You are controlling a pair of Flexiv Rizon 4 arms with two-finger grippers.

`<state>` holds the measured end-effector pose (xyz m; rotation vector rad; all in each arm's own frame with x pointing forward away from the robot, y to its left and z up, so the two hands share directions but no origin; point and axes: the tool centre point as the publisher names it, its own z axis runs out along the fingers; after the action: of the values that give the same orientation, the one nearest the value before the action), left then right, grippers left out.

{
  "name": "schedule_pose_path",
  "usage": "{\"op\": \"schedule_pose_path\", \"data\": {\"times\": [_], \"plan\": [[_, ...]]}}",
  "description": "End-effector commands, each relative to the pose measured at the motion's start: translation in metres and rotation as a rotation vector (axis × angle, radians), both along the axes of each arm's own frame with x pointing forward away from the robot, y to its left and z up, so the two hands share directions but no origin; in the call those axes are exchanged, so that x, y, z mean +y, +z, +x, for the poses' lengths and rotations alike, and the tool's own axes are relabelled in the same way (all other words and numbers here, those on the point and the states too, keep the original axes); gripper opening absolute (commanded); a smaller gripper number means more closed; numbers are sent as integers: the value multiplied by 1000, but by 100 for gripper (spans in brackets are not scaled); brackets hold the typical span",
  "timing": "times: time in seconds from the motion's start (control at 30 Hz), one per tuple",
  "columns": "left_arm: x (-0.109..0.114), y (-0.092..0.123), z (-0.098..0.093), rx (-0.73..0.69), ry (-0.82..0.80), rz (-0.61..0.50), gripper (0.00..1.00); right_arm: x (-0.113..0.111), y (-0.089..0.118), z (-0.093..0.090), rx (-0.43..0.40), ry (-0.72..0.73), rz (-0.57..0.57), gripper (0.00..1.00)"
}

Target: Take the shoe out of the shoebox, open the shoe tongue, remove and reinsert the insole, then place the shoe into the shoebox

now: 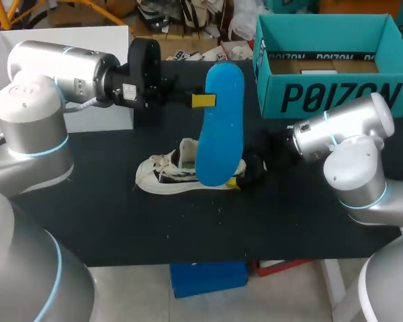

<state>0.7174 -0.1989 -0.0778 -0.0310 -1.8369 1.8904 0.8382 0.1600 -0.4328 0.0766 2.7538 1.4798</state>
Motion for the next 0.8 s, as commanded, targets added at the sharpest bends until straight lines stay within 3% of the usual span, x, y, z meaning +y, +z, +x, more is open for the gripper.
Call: {"op": "schedule_pose_path", "data": {"times": [0.03, 0.47, 0.8], "plan": [[3, 21, -8, -20, 19, -6, 0, 1, -2, 1, 1, -1, -2, 0], [2, 87, -10, -168, 60, -112, 0, 1, -2, 1, 1, -1, -2, 0], [5, 94, -12, -155, 80, -119, 0, 1, -2, 1, 1, -1, -2, 0]]}}
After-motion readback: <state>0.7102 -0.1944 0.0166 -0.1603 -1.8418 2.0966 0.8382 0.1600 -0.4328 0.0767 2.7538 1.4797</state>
